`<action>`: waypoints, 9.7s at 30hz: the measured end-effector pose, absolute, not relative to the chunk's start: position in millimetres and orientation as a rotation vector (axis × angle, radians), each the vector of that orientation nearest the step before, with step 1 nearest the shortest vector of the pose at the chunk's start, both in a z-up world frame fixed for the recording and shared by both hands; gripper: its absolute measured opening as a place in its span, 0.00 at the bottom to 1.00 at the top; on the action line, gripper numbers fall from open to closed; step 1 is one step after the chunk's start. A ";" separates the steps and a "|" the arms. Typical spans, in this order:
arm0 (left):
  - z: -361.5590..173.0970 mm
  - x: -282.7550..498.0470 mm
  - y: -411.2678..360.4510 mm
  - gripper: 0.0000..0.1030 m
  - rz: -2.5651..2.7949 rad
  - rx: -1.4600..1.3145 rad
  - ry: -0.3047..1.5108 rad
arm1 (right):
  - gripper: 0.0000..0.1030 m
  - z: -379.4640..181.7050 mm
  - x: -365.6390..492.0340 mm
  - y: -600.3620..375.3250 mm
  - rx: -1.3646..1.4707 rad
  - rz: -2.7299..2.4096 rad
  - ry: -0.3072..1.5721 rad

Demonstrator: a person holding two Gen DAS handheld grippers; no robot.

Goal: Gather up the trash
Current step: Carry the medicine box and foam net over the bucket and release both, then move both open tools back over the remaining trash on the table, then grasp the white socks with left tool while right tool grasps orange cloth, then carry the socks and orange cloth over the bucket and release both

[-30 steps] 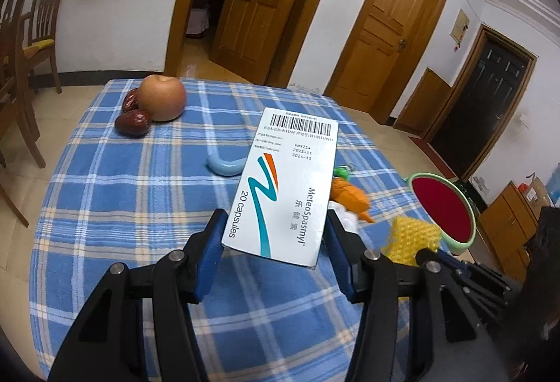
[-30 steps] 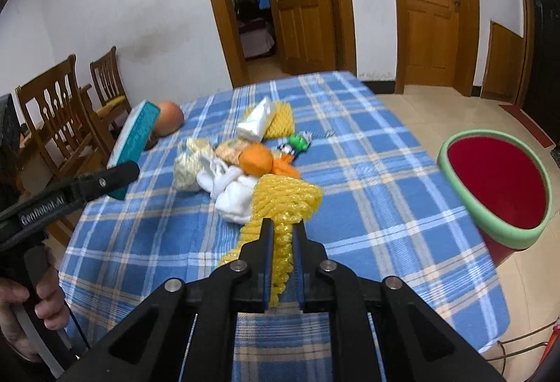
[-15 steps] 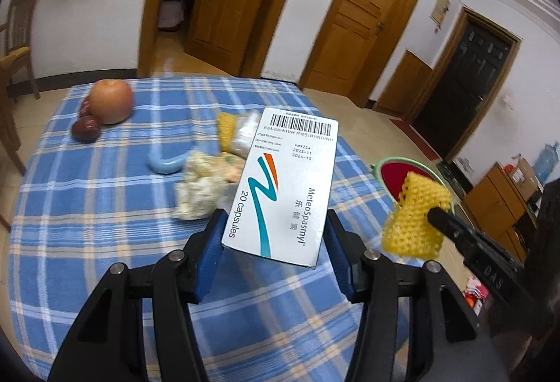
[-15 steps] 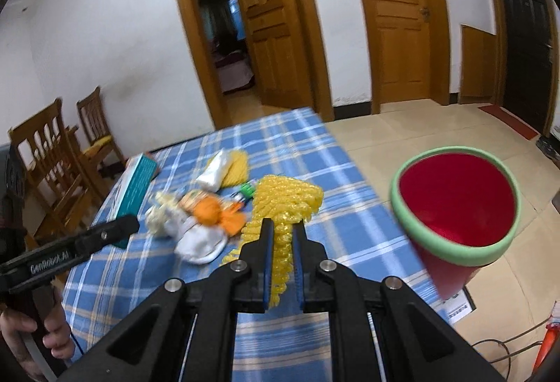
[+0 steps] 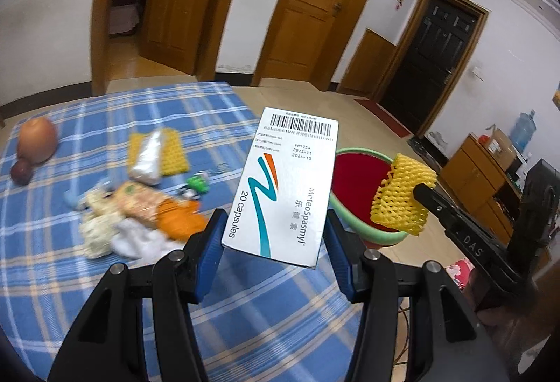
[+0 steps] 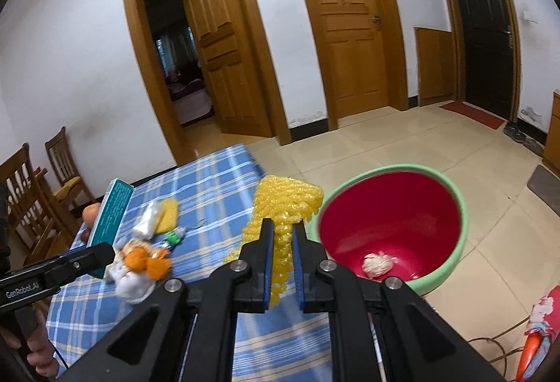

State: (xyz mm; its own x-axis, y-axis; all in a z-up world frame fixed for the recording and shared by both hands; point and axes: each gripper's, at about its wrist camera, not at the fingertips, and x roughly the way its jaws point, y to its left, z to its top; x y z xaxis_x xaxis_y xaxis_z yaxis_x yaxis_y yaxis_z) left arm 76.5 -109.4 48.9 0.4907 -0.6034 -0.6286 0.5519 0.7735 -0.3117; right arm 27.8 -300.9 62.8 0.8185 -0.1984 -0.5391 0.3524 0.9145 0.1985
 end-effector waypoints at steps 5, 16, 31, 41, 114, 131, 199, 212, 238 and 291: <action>46.8 80.2 -153.0 0.54 -0.742 -0.042 0.816 | 0.11 61.9 23.0 -330.7 0.308 -0.340 0.536; 25.2 86.2 -240.0 0.54 -0.822 0.052 0.892 | 0.11 45.1 10.4 -395.1 0.378 -0.427 0.537; -18.8 103.2 -325.4 0.54 -0.854 0.160 0.960 | 0.12 7.6 11.7 -451.0 0.459 -0.506 0.590; -30.3 114.0 -342.3 0.57 -0.832 0.200 0.957 | 0.19 -2.9 12.4 -466.1 0.483 -0.550 0.600; 23.4 102.3 -52.1 0.84 -0.305 -0.069 0.798 | 0.76 23.5 37.7 -309.7 0.444 -0.220 0.640; -31.0 113.6 -54.7 0.84 -0.274 -0.032 0.908 | 0.77 6.6 52.5 -297.7 0.440 -0.190 0.701; -30.9 91.5 56.1 0.34 -0.121 -0.151 0.839 | 0.79 -24.5 147.1 -149.2 0.227 0.122 0.870; -40.8 102.6 58.7 0.34 -0.106 -0.150 0.860 | 0.78 -37.0 165.1 -138.6 0.207 0.129 0.894; -36.3 99.0 34.4 0.34 -0.170 -0.127 0.865 | 0.24 -29.9 153.8 -150.9 0.241 0.163 0.862; 16.8 94.6 -200.2 0.34 -0.624 0.118 0.809 | 0.24 12.8 40.8 -368.2 0.431 -0.277 0.660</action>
